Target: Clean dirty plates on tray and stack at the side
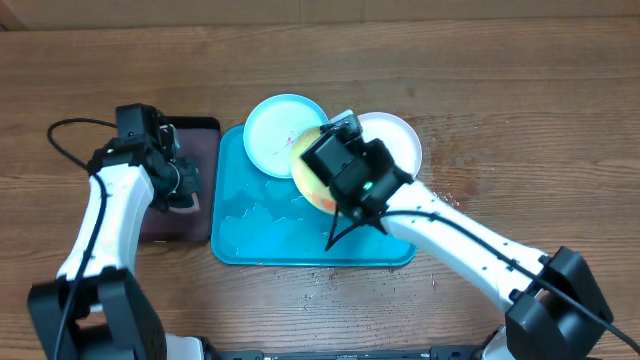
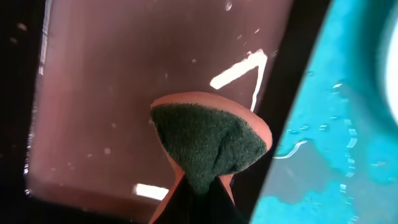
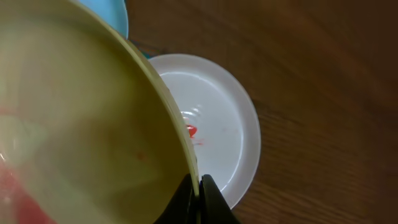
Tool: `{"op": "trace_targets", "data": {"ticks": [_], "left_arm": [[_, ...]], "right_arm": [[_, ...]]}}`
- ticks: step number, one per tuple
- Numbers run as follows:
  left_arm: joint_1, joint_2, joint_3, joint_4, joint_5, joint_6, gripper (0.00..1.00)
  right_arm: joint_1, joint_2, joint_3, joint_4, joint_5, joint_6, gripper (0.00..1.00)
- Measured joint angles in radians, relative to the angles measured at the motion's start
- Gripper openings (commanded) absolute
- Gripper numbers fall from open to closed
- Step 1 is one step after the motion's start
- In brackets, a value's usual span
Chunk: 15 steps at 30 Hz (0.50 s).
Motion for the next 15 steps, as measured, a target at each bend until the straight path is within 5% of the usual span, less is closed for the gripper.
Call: {"op": "trace_targets", "data": {"ticks": [15], "left_arm": [[0.000, 0.060, 0.000, 0.038, -0.049, 0.000, 0.04]], "right_arm": [[0.252, 0.000, 0.001, 0.215, 0.421, -0.175, 0.04]]}}
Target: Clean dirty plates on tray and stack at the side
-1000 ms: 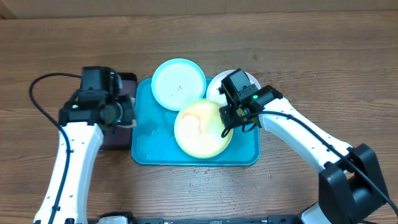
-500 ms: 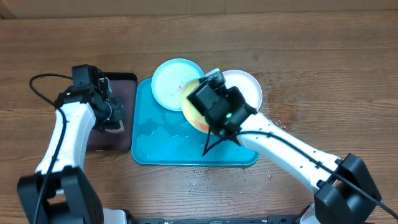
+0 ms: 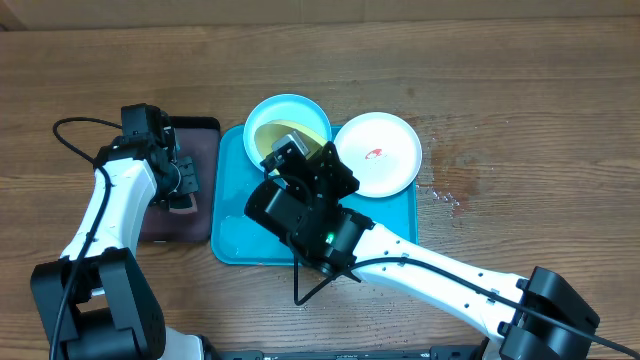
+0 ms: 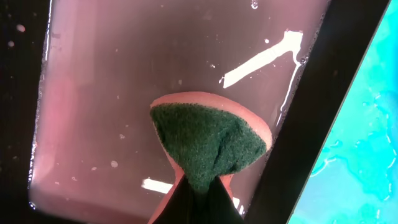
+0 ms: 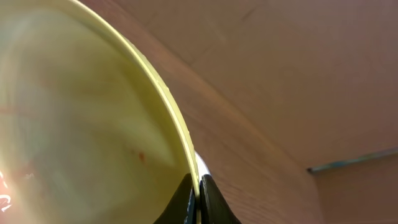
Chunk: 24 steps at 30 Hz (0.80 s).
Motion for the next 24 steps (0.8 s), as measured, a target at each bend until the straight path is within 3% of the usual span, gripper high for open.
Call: {"op": "trace_targets", "data": {"ticks": [15, 24], "left_arm": [[0.000, 0.000, 0.000, 0.005, -0.006, 0.000, 0.04], [0.000, 0.000, 0.000, 0.122, -0.007, 0.000, 0.06]], "right_arm": [[-0.010, 0.000, 0.000, 0.063, 0.119, 0.006, 0.04], [-0.220, -0.035, 0.001, -0.050, -0.163, 0.257, 0.04]]}}
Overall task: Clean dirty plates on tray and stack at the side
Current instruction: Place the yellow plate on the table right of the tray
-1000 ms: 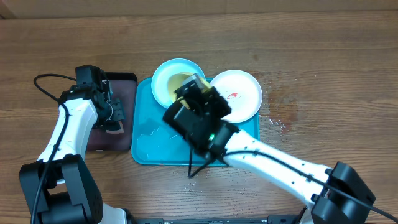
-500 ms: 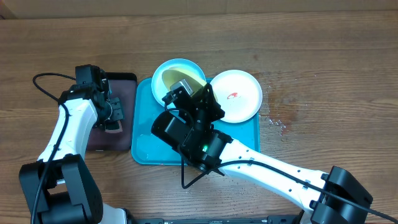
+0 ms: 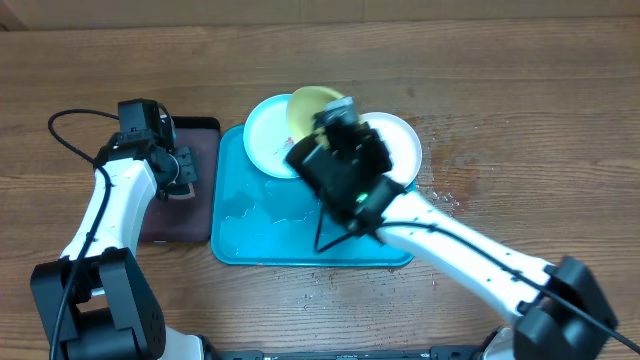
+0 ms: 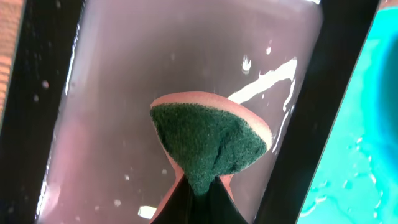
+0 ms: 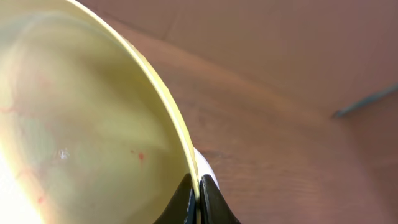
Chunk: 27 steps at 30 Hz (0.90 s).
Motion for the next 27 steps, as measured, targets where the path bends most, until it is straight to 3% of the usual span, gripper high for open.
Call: {"op": "trace_targets", "data": {"ticks": [3, 8, 16, 18, 20, 22, 27], "left_arm": [[0.000, 0.005, 0.000, 0.022, -0.001, 0.003, 0.13], [0.000, 0.034, 0.000, 0.037, -0.003, 0.004, 0.13], [0.000, 0.125, 0.000, 0.045, -0.004, 0.045, 0.11], [0.000, 0.146, 0.000, 0.047, -0.004, 0.051, 0.23], [0.000, 0.162, 0.000, 0.053, -0.005, 0.057, 0.52], [0.000, 0.167, 0.000, 0.058, -0.006, 0.056, 0.69], [0.000, 0.167, 0.000, 0.086, -0.007, 0.063, 0.73]], "right_arm": [[-0.127, -0.076, 0.001, -0.046, -0.172, 0.062, 0.04], [-0.375, -0.165, 0.013, -0.157, -0.418, 0.161, 0.04], [-0.832, -0.161, 0.017, -0.259, -0.814, 0.273, 0.04], [-0.918, -0.159, 0.017, -0.280, -0.876, 0.281, 0.04], [-0.986, -0.154, 0.013, -0.293, -0.925, 0.288, 0.04], [-1.036, -0.148, -0.002, -0.293, -0.958, 0.290, 0.04], [-1.088, -0.118, -0.084, -0.291, -0.998, 0.289, 0.04]]}}
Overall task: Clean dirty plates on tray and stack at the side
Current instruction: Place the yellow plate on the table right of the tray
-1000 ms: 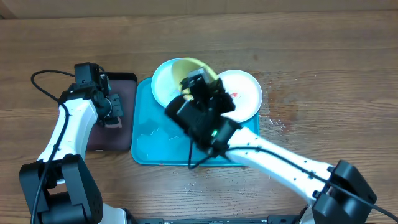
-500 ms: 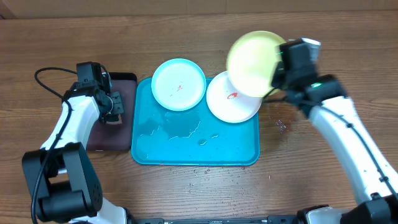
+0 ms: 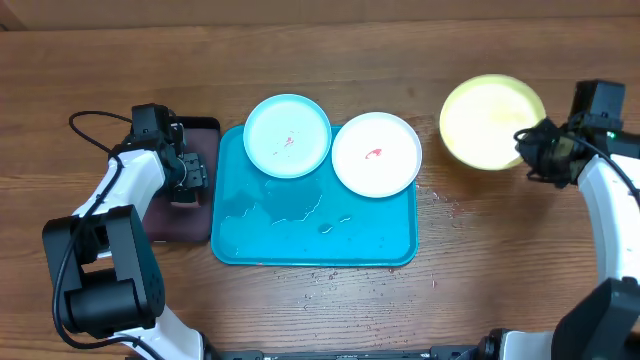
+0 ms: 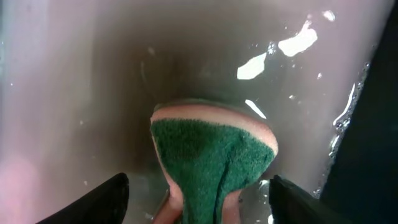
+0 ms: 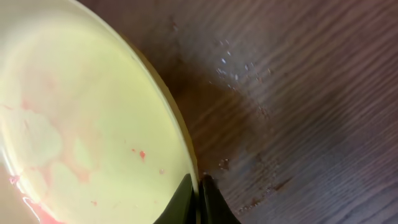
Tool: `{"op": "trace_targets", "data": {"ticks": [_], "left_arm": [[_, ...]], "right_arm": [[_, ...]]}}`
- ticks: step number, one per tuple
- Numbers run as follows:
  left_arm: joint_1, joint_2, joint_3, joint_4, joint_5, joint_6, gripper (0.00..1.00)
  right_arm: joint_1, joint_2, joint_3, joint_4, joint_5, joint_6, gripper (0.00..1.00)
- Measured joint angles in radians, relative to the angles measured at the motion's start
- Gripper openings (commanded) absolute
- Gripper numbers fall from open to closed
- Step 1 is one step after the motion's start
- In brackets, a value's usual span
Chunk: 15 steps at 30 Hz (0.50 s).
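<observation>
The yellow plate (image 3: 492, 121), smeared pink (image 5: 81, 124), lies low over the wooden table at the far right, and my right gripper (image 5: 199, 182) is shut on its rim. A blue plate (image 3: 287, 135) and a white plate (image 3: 376, 153), both with red specks, sit at the back of the teal tray (image 3: 315, 235). Down in the dark basin of pinkish water (image 4: 68, 74), my left gripper (image 4: 205, 196) stands open. The green and pink sponge (image 4: 214, 158) rests in the water between its fingers (image 4: 109, 196), which stand wide of it.
The basin (image 3: 160, 225) stands just left of the tray. Water pools on the tray's floor (image 3: 290, 205). Small drops and specks mark the wood beside the yellow plate (image 5: 249, 81). Cables run from both arms.
My right gripper has carried the yellow plate from above the back of the tray to the table at the far right. My left gripper has opened and the sponge now lies in the basin water.
My right gripper held the yellow plate tilted over the tray, then over the blue plate, then above the tray's back edge; now the plate is at the right side. My left gripper stayed shut on the sponge over the basin, and now it is open.
</observation>
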Motion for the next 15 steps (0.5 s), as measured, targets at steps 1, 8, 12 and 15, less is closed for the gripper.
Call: {"op": "trace_targets", "data": {"ticks": [1, 8, 12, 15], "left_arm": [[0.000, 0.000, 0.000, 0.007, 0.000, 0.000, 0.73], [0.000, 0.000, 0.000, 0.076, -0.003, 0.004, 0.66], [0.000, 0.001, 0.000, 0.093, 0.001, 0.008, 0.59], [0.000, 0.004, 0.000, 0.102, 0.012, 0.007, 0.56]], "right_arm": [[0.000, 0.005, -0.019, 0.002, -0.005, -0.001, 0.04], [0.000, 0.010, -0.162, 0.046, -0.026, -0.005, 0.04], [0.000, 0.011, -0.204, 0.069, -0.032, -0.003, 0.42], [0.000, 0.011, -0.204, 0.087, -0.050, -0.013, 0.50]]}}
